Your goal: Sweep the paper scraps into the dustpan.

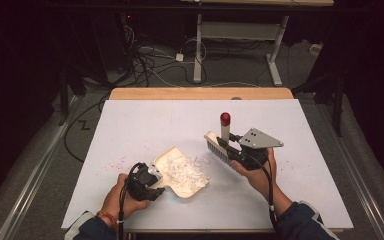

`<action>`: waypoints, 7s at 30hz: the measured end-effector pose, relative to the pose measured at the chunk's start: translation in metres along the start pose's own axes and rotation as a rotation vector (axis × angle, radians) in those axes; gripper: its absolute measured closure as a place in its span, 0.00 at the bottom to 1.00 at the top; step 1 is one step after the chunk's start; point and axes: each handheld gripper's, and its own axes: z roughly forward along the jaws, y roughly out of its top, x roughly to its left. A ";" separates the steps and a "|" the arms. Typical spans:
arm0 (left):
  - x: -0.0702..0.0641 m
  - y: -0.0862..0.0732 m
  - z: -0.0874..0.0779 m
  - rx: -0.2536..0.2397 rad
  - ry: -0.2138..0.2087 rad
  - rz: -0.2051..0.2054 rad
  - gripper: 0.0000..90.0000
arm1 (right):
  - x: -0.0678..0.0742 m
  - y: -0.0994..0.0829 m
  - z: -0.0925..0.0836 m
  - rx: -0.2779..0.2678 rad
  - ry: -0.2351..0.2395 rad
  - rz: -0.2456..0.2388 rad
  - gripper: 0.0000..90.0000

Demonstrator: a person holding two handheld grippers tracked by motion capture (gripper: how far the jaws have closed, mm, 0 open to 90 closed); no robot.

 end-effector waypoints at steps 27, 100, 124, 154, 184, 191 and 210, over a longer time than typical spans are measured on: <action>0.009 -0.001 -0.005 -0.021 -0.017 -0.045 0.70 | 0.077 0.022 0.050 -0.053 0.245 -0.008 0.79; 0.036 0.000 -0.002 0.011 -0.014 -0.076 0.70 | 0.021 0.043 0.051 -0.061 0.175 -0.019 0.79; 0.033 0.001 -0.001 0.024 0.008 -0.076 0.70 | 0.065 0.019 0.058 0.061 0.219 -0.088 0.79; 0.035 -0.007 -0.005 0.026 -0.006 -0.087 0.70 | 0.025 0.017 0.049 0.089 0.102 -0.023 0.79; 0.036 -0.011 -0.007 0.017 -0.015 -0.107 0.70 | 0.068 0.030 0.051 0.073 0.264 -0.080 0.79; 0.037 -0.011 -0.006 0.014 -0.020 -0.114 0.70 | 0.060 0.027 0.037 0.099 0.252 -0.073 0.79; 0.036 -0.012 -0.007 0.017 -0.017 -0.113 0.70 | 0.040 0.046 0.011 0.041 0.216 -0.069 0.79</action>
